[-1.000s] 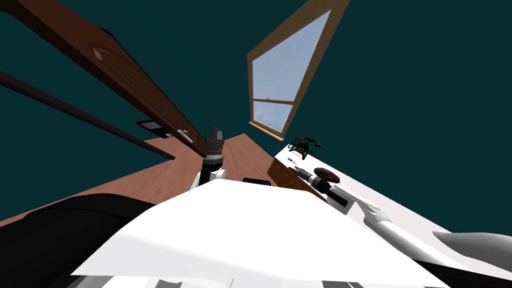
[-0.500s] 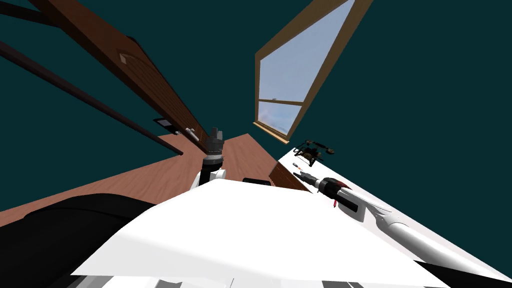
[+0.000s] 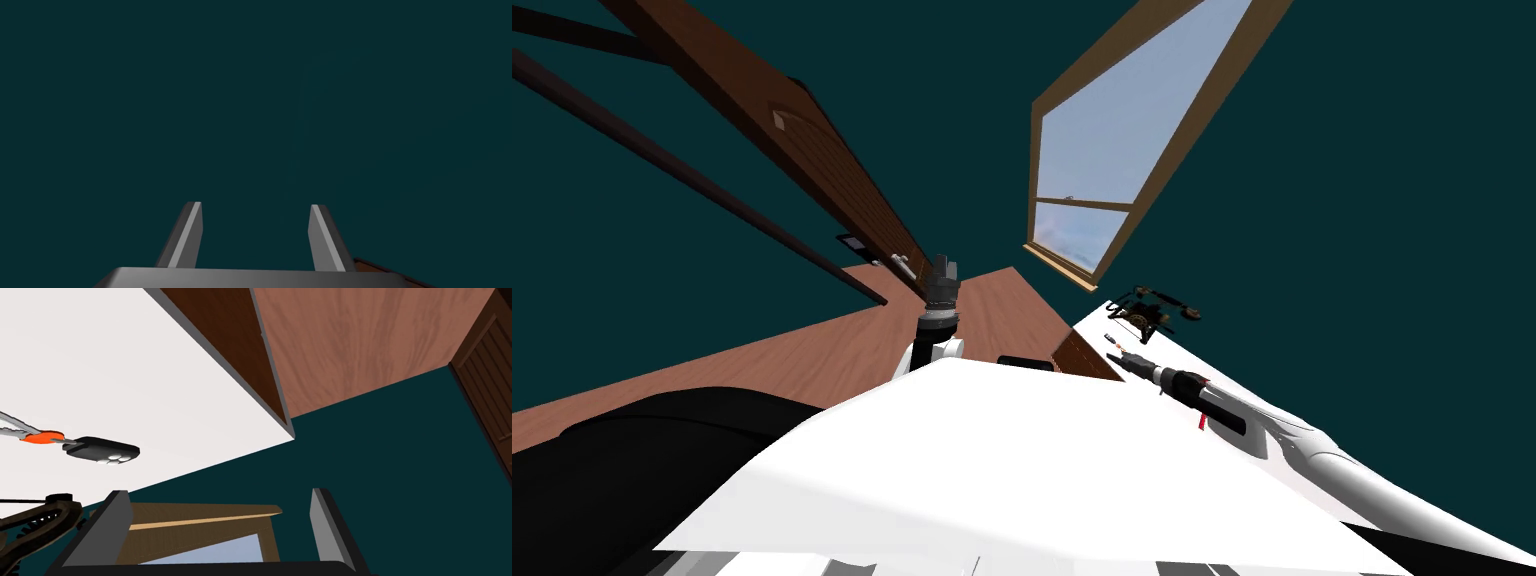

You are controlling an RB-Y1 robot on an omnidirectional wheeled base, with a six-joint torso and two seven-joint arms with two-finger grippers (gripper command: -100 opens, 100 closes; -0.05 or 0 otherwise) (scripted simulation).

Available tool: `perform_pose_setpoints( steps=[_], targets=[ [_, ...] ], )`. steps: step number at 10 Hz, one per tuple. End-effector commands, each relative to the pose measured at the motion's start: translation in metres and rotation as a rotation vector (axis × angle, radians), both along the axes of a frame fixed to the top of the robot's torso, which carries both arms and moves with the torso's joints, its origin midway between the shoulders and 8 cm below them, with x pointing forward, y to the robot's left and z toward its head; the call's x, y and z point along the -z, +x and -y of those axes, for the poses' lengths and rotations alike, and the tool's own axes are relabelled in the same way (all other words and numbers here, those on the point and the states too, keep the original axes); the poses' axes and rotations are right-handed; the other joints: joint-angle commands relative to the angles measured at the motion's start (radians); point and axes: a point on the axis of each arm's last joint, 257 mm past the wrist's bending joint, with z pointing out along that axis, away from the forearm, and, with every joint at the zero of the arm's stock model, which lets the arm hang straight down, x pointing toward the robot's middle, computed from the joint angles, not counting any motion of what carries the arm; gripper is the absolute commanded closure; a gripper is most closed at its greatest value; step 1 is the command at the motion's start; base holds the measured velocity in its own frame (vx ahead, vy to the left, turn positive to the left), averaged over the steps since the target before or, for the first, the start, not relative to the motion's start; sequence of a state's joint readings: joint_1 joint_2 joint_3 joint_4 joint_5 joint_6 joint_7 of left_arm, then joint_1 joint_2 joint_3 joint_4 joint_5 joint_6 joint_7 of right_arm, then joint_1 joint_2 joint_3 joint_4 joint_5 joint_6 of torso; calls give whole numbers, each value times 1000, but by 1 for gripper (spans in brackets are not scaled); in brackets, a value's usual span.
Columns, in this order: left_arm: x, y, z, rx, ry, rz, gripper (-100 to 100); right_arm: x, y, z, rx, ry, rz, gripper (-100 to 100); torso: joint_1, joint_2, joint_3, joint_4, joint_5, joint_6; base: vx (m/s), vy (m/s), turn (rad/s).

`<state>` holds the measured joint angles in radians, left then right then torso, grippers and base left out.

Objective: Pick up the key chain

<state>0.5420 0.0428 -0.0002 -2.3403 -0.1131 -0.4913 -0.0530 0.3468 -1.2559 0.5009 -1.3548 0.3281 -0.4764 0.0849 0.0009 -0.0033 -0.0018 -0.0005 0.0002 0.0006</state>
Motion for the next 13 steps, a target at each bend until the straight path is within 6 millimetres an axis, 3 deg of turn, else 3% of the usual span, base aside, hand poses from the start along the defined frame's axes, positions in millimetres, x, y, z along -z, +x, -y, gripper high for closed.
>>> perform_pose_setpoints(
  steps=[1, 5, 7, 8, 10, 11, 13],
  targets=[
    [0, 0, 0, 0, 0, 0, 0, 13, -18, 17, -11, -39, -56, -100, 0, 0, 0, 0, 0, 0, 94, -17, 289],
    [0, 0, 0, 0, 0, 0, 0, 27, -47, 55, 0, -109, -140, -100, -1, -4, -2, -1, 0, 0, 91, -18, 144],
    [0, 0, 0, 0, 0, 0, 0, 37, -74, 80, -1, -155, -213, -100, -1, -3, -2, -1, 0, 0, 86, -19, 153],
    [0, 0, 0, 0, 0, 0, 0, 37, -74, 80, -1, -155, -213, -100, -1, -3, -2, -1, 0, 0, 58, -21, 87],
    [0, 0, 0, 0, 0, 0, 0, 43, -99, 99, -2, -190, -277, -100, 0, -1, -1, 0, 0, 0, 61, -11, 159],
    [0, 0, 0, 0, 0, 0, 0, 43, -99, 99, -2, -190, -277, -100, 0, -1, -1, 0, 0, 0, 52, -18, 39],
    [0, 0, 0, 0, 0, 0, 0, 47, -119, 113, -4, -214, -328, -100, 0, 0, 0, 0, 0, 1, 42, -7, 91]
  ],
)
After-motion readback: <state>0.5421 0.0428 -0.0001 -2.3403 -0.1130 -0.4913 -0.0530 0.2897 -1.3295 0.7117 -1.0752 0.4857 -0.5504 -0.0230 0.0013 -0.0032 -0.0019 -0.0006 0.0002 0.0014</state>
